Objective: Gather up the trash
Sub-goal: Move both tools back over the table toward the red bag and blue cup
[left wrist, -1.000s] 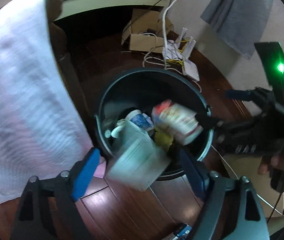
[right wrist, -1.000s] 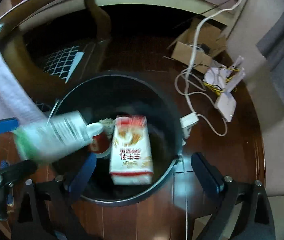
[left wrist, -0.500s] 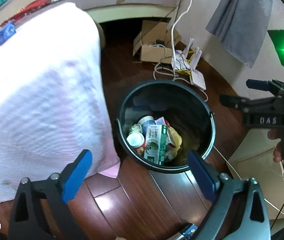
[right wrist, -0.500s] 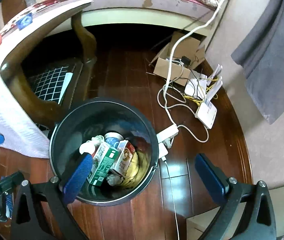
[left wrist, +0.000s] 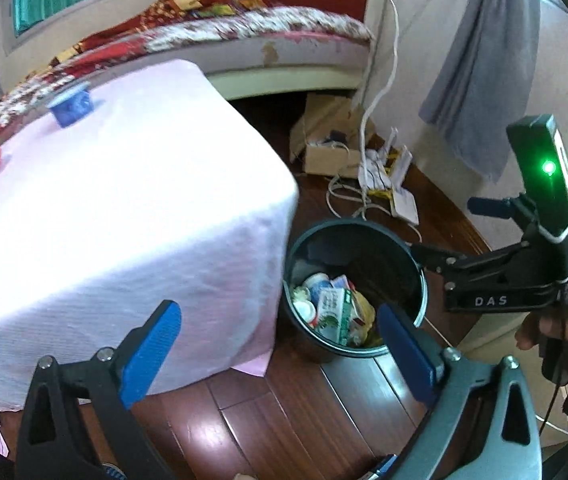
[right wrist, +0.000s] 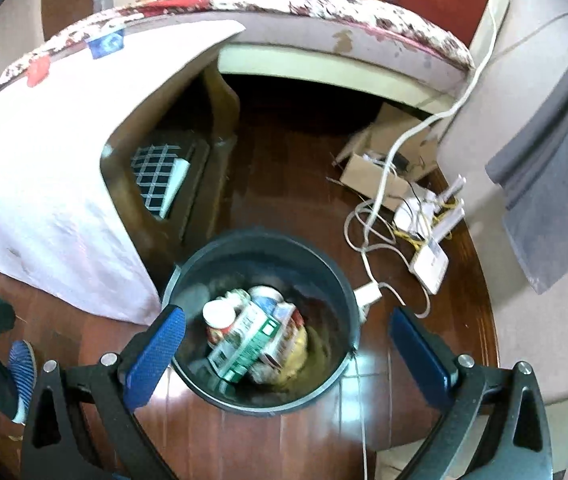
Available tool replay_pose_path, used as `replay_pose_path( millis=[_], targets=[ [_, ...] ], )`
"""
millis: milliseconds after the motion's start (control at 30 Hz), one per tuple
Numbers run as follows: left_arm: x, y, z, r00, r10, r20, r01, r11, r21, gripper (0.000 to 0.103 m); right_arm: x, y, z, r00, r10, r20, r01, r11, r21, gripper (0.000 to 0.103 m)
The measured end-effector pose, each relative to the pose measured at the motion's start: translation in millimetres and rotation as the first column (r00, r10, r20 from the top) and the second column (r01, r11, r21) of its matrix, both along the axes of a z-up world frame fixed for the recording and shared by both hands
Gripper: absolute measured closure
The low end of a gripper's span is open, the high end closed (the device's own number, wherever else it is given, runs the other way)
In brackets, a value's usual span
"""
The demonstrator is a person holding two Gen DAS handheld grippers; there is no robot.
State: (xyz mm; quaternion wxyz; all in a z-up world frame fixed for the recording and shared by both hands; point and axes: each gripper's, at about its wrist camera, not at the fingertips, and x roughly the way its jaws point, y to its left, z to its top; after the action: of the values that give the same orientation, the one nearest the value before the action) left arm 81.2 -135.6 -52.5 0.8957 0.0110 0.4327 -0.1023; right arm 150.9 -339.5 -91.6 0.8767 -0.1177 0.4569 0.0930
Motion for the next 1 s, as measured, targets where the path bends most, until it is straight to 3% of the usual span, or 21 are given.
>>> replay_pose_path(
  millis=[267, 567, 1000],
  targets=[
    [7, 39, 26, 0.993, 0.082, 0.081, -0.083, 0.997, 0.009, 0.003, 18, 41, 36, 0.996, 0.054, 0.065, -0.058, 0.996, 0.065, 0.000],
    [22, 87, 28, 0.980, 0.172, 0.101, -0.176, 0.984, 0.026, 0.003, 30, 91, 59, 0.984, 0.133, 0.120, -0.145, 0.985, 0.093, 0.000],
    [47, 186, 37, 0.936, 0.313, 0.159, -0.325, 0.944, 0.054, 0.003, 70, 181, 82, 0.968, 0.206, 0.146, -0.227, 0.964, 0.142, 0.000]
  ],
)
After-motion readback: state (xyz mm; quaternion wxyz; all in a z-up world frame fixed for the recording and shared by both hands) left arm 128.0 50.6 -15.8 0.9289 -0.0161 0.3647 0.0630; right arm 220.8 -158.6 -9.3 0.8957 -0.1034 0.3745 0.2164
